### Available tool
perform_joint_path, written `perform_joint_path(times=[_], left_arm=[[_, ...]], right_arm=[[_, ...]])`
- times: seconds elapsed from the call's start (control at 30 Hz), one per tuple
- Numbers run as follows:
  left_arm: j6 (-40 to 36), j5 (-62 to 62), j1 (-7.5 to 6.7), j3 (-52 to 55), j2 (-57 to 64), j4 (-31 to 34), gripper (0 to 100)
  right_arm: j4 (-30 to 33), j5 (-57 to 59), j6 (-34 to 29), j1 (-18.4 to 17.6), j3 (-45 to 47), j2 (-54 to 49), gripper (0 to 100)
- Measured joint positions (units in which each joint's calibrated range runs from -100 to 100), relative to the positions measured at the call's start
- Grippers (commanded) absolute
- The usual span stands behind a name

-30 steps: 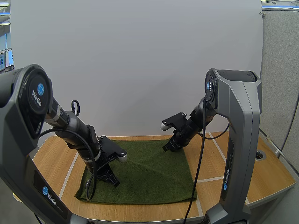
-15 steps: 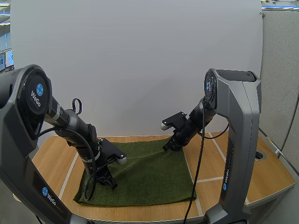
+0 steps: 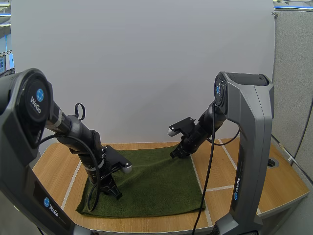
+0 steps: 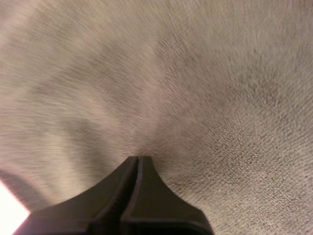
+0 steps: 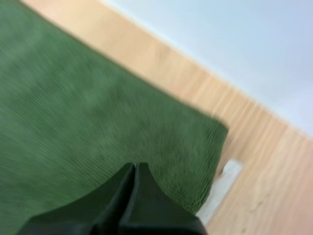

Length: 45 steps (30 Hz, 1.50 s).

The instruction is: Fold the towel

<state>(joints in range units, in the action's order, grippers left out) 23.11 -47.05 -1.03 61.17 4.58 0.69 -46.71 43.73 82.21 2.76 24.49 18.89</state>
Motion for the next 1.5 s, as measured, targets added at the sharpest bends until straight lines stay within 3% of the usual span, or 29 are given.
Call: perform_joint_path(times=[0.17, 0.33, 0.53, 0.63, 0.8, 0.97, 1.5], left_arm=[[0.0, 0.0, 0.00, 0.0, 0.8, 0.0, 0], [-0.2, -3.6, 0.00, -3.8, 9.8, 0.0, 0], [-0.2, -4.9, 0.00, -11.4, 13.8, 0.0, 0], [-0.2, -1.7, 0.60, -14.4, 10.9, -0.7, 0], [-0.1, 1.7, 2.30, -15.8, 6.1, -0.7, 0], [1.3, 8.3, 4.25, -18.7, -2.7, -1.0, 0], [2.3, 14.2, 4.40, -26.8, -19.3, -2.3, 0]], right_arm=[[0.0, 2.6, 0.0, 0.0, -0.1, -0.9, 0], [-0.5, 13.2, -1.6, 0.0, -0.1, -10.6, 0], [5.7, 30.6, -6.6, 0.0, -0.1, -17.1, 0], [9.9, 35.5, -8.0, 0.0, 6.6, -24.8, 0], [10.6, 36.5, -8.1, 0.0, 10.2, -27.8, 0], [11.7, 36.6, -7.9, 0.0, 20.4, -32.7, 0], [12.4, 35.9, -7.5, 0.0, 32.4, -34.7, 0]])
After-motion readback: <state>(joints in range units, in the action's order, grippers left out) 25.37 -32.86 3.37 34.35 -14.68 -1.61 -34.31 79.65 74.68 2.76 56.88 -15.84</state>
